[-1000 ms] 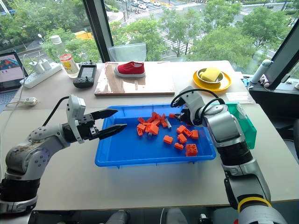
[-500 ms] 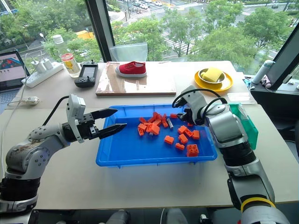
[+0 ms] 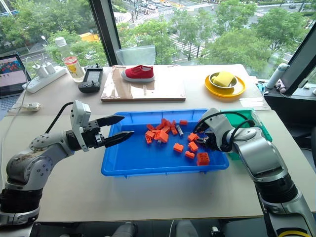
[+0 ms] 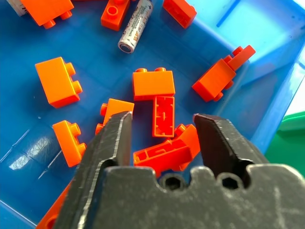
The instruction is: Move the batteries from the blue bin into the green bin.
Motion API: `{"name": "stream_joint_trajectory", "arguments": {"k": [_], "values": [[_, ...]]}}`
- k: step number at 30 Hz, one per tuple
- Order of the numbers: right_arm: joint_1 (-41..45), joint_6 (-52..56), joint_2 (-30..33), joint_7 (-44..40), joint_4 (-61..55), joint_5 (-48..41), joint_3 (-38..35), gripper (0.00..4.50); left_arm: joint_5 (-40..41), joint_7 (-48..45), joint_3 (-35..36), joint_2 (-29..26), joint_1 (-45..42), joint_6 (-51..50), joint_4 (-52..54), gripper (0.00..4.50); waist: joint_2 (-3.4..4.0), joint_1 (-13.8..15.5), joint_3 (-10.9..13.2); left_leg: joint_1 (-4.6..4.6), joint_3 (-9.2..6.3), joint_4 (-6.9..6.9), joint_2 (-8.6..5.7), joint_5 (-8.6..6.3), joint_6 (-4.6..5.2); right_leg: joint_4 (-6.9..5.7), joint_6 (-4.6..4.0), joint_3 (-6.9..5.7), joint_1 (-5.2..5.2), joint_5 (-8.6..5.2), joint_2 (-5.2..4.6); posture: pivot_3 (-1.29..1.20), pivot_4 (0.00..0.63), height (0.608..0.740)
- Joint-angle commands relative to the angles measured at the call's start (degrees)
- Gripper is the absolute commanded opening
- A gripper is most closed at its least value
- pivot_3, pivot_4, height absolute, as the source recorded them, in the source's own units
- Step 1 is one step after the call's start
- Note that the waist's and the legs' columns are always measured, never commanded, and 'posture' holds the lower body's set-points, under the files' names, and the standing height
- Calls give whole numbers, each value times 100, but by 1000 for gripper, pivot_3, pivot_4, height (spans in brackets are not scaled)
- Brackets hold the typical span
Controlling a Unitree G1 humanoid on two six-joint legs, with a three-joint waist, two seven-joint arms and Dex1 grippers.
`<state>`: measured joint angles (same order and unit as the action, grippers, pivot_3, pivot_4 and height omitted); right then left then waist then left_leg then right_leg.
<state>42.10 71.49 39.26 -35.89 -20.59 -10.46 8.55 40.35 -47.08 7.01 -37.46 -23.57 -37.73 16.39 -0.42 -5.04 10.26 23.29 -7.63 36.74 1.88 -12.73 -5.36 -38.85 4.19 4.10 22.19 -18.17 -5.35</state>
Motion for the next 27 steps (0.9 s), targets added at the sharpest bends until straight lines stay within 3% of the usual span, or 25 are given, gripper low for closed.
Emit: {"name": "stream_joint_trajectory", "arguments": {"k": [1,17,21,27], "values": [[286,-298,-254,192,398,69,154,4465,-11,-24,70,-32,-32,74,126,4500,0,5,0,0,0,0,0,0,0,0,0,0,0,0,0,0,150,740],[863,-2359,-1085,-17,3558,711,1011,4465,11,16,67,-11,-27,53,155,4500,0,-53,0,-5,-1,-1,3,1,-1,-4,0,-1,1,0,3,0,150,740],[916,-2508,-1164,-166,3852,790,1023,3435,18,43,79,-3,-13,51,179,4500,0,-55,0,-6,-1,-1,2,1,-2,-4,0,-1,0,0,2,0,150,740],[889,-2519,-1177,-297,3858,858,1011,1369,28,63,91,0,2,50,191,4500,0,-50,0,-6,-1,-1,2,1,-2,-6,0,-1,0,0,2,0,150,740]]}}
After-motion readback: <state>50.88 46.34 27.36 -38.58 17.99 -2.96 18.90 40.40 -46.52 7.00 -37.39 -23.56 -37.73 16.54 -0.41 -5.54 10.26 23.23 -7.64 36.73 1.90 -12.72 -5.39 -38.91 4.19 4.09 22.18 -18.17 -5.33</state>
